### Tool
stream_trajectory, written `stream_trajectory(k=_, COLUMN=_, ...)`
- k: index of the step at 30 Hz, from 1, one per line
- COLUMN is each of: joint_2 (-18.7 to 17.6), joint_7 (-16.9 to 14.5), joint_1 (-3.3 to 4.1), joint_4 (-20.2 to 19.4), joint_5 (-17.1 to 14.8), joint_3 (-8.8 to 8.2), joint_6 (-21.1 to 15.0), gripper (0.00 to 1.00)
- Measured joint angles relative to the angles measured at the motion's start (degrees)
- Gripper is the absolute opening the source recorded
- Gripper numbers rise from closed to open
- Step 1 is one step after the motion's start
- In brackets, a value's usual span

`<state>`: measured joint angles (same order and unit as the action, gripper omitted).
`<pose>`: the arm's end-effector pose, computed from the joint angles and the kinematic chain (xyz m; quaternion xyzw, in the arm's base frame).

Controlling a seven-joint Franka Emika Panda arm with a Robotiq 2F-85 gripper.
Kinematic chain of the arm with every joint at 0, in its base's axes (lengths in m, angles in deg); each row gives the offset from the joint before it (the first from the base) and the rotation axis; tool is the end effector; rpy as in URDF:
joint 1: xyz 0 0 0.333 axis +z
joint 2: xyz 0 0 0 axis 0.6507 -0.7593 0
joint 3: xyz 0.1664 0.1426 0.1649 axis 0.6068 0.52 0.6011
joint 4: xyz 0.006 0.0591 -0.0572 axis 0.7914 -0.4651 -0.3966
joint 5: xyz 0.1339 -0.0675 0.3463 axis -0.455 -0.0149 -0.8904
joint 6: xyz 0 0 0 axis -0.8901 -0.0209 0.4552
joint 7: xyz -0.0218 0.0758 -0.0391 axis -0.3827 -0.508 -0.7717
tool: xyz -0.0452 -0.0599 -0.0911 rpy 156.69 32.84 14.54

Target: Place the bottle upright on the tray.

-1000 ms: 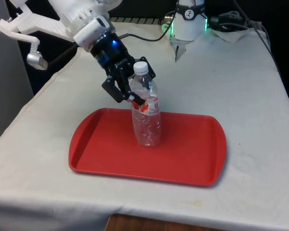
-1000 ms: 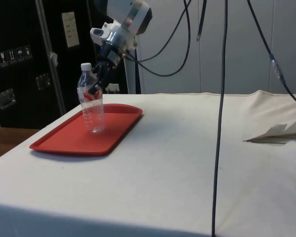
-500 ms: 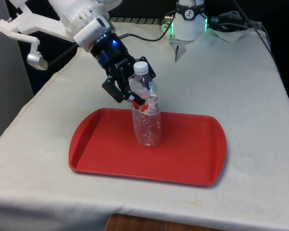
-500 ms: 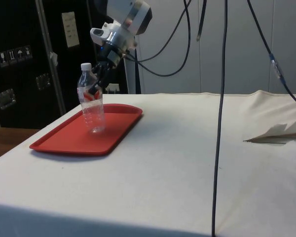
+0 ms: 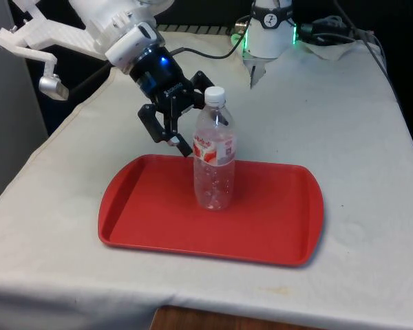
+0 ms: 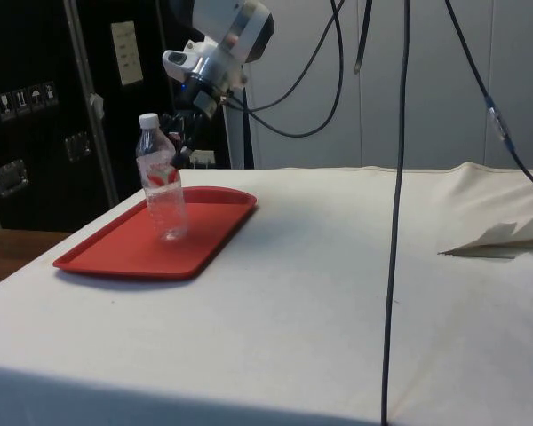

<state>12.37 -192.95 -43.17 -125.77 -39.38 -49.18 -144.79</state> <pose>0.6367 -0.1611 0.2077 -0.8031 -0.4521 -0.3215 0.2175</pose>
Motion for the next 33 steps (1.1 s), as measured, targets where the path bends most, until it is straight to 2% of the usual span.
stream_trajectory(k=23, joint_2=0.0, joint_7=0.0, joint_1=-0.06, joint_4=-0.06, joint_5=0.0, joint_3=0.0, joint_6=0.46, gripper=1.0)
stream_trajectory(k=33, joint_2=0.0, joint_7=-0.29, joint_1=-0.11, joint_4=-0.34, joint_5=0.0, joint_3=-0.92, joint_6=1.83, gripper=1.0)
